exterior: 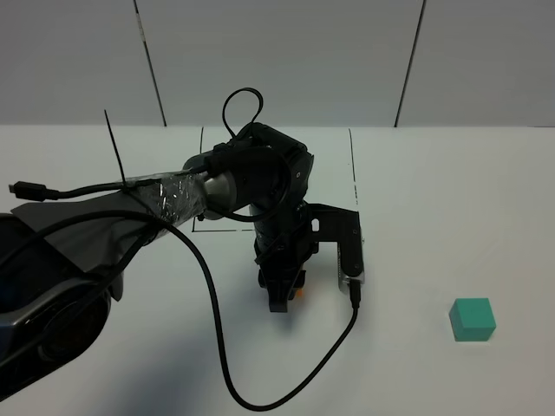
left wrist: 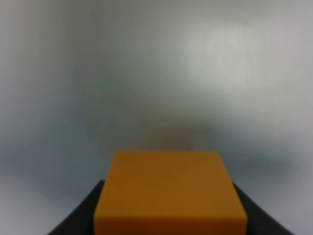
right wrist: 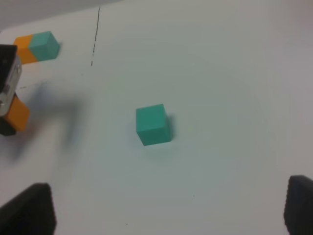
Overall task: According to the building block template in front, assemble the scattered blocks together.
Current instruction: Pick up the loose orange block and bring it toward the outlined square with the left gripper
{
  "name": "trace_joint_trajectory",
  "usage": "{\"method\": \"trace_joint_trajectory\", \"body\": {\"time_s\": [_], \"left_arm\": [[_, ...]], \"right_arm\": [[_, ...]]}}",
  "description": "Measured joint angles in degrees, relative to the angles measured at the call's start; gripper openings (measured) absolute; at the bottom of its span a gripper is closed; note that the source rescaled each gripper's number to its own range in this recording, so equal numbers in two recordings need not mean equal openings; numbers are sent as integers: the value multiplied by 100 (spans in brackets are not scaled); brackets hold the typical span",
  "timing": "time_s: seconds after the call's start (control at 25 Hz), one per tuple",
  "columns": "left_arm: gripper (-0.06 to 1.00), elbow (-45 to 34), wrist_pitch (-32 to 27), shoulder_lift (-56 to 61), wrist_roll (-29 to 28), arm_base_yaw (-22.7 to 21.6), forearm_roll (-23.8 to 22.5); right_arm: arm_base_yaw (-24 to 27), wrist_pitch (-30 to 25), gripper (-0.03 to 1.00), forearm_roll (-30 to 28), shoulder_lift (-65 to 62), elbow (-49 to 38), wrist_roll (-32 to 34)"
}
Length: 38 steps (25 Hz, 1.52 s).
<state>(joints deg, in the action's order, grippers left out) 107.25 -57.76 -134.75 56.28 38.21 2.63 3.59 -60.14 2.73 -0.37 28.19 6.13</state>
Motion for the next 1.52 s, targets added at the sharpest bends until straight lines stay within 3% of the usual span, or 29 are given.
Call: {"method": "trace_joint_trajectory", "body": {"time_s": [0.88, 1.52], "left_arm": [[0, 464, -303, -481, -461, 132, 138], [0, 488, -337, -503, 4, 131, 134]], "right_arm": [[0, 0, 87, 0, 0, 0, 2], [0, 0, 85, 0, 0, 0, 7]]}}
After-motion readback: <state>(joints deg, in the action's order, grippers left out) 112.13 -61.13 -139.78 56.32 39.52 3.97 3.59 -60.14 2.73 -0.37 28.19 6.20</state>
